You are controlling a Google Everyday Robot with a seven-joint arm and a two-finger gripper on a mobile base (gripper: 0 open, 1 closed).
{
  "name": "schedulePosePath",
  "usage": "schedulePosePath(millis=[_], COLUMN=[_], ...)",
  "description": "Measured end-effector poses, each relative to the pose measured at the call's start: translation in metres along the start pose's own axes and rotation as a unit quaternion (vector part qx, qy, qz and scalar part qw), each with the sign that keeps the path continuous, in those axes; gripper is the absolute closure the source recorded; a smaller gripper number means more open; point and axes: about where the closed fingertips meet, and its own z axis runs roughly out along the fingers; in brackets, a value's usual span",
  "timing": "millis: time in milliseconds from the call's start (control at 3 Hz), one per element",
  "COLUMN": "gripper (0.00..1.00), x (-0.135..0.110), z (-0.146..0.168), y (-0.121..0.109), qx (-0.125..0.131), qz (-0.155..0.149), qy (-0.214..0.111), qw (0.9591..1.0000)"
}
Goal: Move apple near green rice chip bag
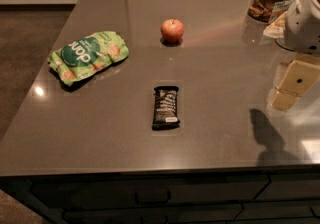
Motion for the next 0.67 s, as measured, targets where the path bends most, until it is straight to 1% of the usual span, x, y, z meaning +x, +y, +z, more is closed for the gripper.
schedulePosePath(millis=[333, 667], gripper=[0.00, 0.00], x=[0.000, -0.013], z=[0.000, 0.017], y=[0.000, -0.028], qx=[0.000, -0.007], qz=[0.000, 0.011], qy=[0.000, -0.025], qw=[1.0000, 0.9996])
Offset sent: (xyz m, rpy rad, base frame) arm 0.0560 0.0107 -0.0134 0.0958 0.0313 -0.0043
